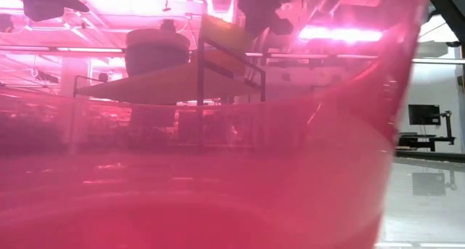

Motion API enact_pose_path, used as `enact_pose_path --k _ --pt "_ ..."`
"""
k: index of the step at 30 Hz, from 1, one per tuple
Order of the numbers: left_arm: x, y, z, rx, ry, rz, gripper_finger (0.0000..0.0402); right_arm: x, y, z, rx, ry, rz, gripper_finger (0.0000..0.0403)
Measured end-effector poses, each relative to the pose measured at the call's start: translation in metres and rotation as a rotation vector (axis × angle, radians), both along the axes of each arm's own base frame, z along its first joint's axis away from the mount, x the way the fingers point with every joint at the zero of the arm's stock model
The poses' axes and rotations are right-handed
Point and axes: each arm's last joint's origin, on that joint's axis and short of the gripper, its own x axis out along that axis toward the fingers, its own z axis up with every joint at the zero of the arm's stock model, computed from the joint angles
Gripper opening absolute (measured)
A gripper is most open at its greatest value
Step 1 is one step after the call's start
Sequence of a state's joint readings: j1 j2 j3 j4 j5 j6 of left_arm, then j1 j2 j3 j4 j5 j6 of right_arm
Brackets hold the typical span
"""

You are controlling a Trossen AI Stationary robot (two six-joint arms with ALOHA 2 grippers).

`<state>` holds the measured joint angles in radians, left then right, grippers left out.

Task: Place and stack bowls onto a shelf
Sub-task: Stack the green transparent bowl on top of the blue transparent bowl on the shelf

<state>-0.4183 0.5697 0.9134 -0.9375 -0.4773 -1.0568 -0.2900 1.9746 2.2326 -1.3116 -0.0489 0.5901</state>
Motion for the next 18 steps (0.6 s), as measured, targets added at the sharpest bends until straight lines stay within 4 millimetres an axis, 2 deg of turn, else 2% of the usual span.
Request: enact_pose_path --k 18 --pt "-0.0007 0.0005 -0.0011 0.009 0.013 0.005 0.0226 -0.0005 0.0 0.0026 -0.025 -0.009 -0.014 0.0023"
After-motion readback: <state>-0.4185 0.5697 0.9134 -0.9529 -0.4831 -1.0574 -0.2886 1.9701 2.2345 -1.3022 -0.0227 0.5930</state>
